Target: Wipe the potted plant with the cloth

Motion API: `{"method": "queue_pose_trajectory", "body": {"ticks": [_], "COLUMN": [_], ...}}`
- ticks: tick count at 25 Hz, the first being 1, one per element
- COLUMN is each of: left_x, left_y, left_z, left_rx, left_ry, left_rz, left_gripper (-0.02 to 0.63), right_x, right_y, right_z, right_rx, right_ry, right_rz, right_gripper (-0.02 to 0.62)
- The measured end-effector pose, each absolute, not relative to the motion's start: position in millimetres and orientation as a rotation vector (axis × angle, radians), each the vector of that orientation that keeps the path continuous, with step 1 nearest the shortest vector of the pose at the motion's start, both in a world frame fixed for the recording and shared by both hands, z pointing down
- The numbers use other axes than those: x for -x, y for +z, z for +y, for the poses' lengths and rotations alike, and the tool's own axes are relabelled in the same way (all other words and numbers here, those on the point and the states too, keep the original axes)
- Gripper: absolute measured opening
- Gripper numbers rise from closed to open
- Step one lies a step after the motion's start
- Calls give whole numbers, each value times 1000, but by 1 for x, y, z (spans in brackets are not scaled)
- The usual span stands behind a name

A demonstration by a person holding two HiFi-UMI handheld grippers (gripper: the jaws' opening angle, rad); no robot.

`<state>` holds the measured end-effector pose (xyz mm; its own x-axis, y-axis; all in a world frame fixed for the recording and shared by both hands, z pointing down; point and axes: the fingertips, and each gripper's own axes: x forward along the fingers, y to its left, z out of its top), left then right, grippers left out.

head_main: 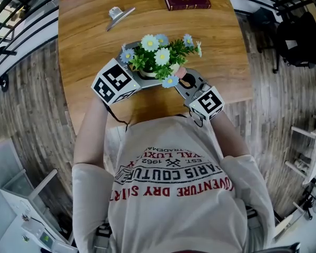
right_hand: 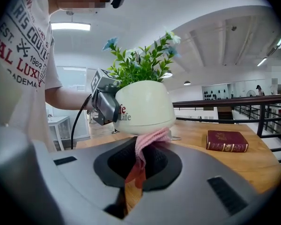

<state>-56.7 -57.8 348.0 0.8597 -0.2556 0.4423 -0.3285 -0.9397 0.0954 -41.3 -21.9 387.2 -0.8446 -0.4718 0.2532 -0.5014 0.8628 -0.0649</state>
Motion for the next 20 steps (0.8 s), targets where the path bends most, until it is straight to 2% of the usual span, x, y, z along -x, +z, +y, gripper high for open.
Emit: {"method": "queue_pose_trajectory", "body": {"ticks": [11,20], "left_x": [67,74], "left_y": [374,438], "left_z": [-64,-56], "left_rx": [-2859,-2849], "left_ry": [696,806], "left_rz": [-578,-604], "left_gripper": [523,523], "right_x": [-4,-46], "right_y": [395,410], "right_z": [-50,-79], "right_rx": [-1004,-1221], "right_ry": [224,230], "right_rz": [-2697,-2531], "right_gripper": [38,38]}}
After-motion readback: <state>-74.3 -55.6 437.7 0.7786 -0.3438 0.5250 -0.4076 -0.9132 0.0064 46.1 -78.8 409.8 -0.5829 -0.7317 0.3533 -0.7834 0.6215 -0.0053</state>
